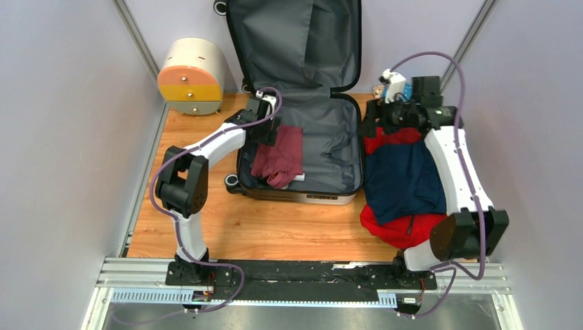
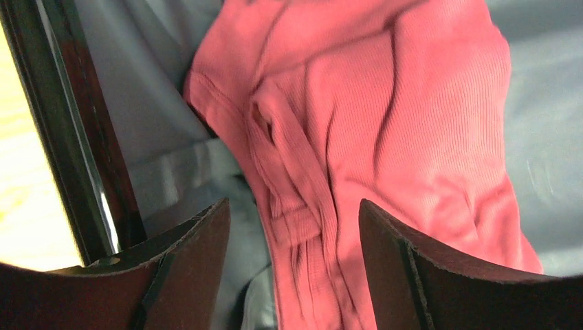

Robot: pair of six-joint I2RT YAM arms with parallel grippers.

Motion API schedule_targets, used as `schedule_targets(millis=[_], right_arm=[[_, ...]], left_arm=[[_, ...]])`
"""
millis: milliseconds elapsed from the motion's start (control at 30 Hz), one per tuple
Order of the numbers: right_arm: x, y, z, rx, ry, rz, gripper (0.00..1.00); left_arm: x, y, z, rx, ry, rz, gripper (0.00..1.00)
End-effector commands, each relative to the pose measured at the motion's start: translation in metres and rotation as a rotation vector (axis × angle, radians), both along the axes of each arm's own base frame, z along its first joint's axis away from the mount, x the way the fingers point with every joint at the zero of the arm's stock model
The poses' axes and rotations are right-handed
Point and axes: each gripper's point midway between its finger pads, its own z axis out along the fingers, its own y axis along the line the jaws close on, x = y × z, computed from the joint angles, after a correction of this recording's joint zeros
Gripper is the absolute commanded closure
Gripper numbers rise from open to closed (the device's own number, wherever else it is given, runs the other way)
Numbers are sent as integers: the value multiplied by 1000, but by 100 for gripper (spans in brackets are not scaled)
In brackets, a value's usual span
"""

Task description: Open, take out, and arrange the luggage

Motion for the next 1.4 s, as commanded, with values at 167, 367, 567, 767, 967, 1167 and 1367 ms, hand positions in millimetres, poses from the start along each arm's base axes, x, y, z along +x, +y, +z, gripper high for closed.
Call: schedule_targets(millis=[167, 367, 567, 767, 967, 1167, 1367], right_arm=[[54, 80, -34, 59, 57, 9, 18], [59, 96, -45, 84, 92, 22, 18], [53, 94, -58, 66, 110, 36, 18], [47, 91, -56, 58, 100, 59, 18], [43, 83, -46, 67, 78, 66, 18], [34, 86, -27, 104, -16, 171, 13], [8, 100, -13, 135, -270, 406, 9]], left_arm=[[36, 4, -18, -28, 22, 137, 23], [40, 12, -42, 10, 45, 206, 19], [33, 12, -74, -6, 141, 216, 24], [30, -16, -55, -168, 89, 56, 65], [31, -33, 14, -223, -139, -155, 100], [2, -65, 92, -315, -360, -465, 100], [-47, -84, 157, -359, -553, -745, 100]])
